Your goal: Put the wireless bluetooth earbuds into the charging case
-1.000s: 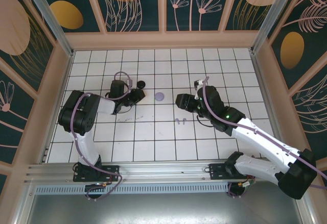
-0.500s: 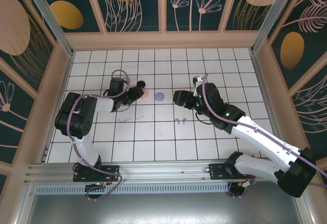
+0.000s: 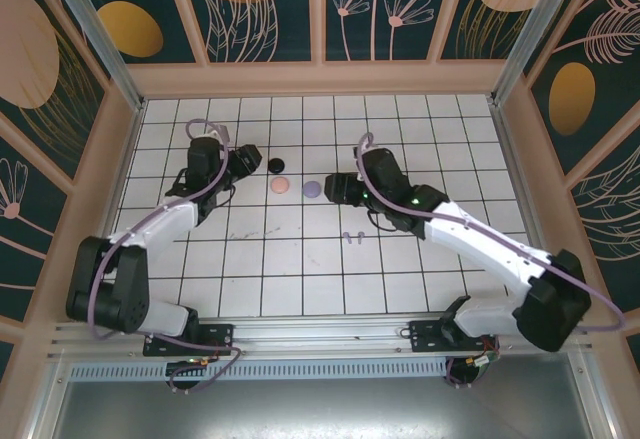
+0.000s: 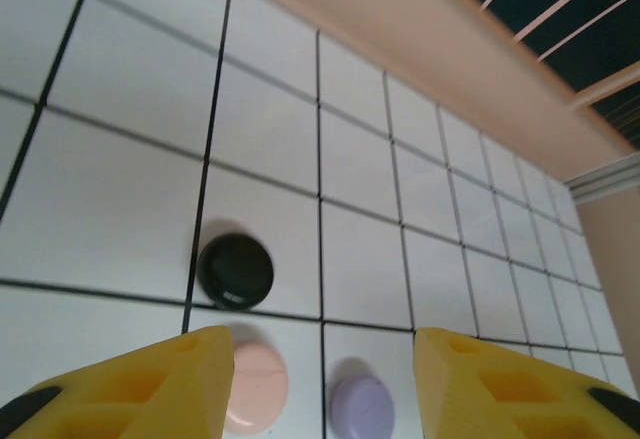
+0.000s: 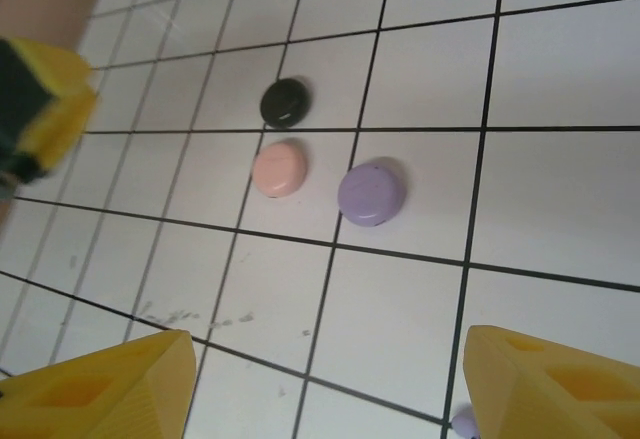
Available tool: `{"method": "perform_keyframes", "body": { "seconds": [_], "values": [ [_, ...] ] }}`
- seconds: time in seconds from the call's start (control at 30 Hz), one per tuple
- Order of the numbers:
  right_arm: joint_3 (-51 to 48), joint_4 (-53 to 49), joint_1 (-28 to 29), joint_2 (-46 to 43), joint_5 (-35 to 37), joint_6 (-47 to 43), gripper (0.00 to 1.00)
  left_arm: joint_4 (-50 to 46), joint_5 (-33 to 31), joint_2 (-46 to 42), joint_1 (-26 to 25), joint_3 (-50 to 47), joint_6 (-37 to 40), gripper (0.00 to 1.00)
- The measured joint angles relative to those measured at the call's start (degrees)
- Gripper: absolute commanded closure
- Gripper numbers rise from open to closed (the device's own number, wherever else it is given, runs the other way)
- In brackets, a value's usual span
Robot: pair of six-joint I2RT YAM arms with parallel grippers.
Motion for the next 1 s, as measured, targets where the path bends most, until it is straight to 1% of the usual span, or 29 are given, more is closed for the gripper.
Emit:
{"method": "perform_keyframes", "body": {
  "seconds": [0.1,0.13,0.17,0.2,0.23,0.27,0.43,0.57,0.73,0.9,1.0],
  "values": [
    [3.67,-0.87,0.0,6.03,-0.07,-1.09,0.28,-0.24,-1.07,-3.65,0.0,0.07,0.98,0.35],
    [4.83,-1.11,0.0,7.87,-0.11,-1.2,0.28,-0.26,-1.31,-4.57,0.0,0.07,1.27,0.34],
    [6.29,-1.53,0.0,10.14,-0.09,-1.51,0.28,-0.31,-1.64,-5.53,0.0,0.07,1.44,0.24],
    [8.07,-2.12,0.0,12.55,-0.11,-1.66,0.27,-0.33,-1.97,-6.49,0.0,0.07,1.49,0.23],
    [9.38,-2.62,0.0,14.47,-0.17,-1.77,0.28,-0.33,-2.32,-7.39,0.0,0.07,1.79,0.16],
    [11.28,-3.43,0.0,16.9,-0.17,-2.01,0.27,-0.33,-2.8,-8.39,0.0,0.07,1.73,0.02],
    [20.13,-7.48,0.0,28.26,-1.03,-3.17,0.27,0.17,-4.72,-12.85,0.0,0.0,1.97,0.01],
    [26.95,-11.19,0.0,36.44,-1.6,-7.21,0.27,1.42,-6.67,-15.82,0.0,-0.98,1.88,0.01],
    [31.91,-15.15,-0.11,41.42,-1.95,-14.05,0.27,2.62,-8.74,-18.27,0.0,-2.93,1.18,0.01],
    [37.42,-18.14,-0.44,44.52,-2.08,-20.44,0.27,2.93,-7.21,-18.86,0.0,-3.39,2.56,0.01],
    [40.41,-19.54,-1.03,46.6,-2.21,-23.28,0.27,2.82,-7.69,-19.08,0.0,-3.39,3.15,0.01]
  ]
}}
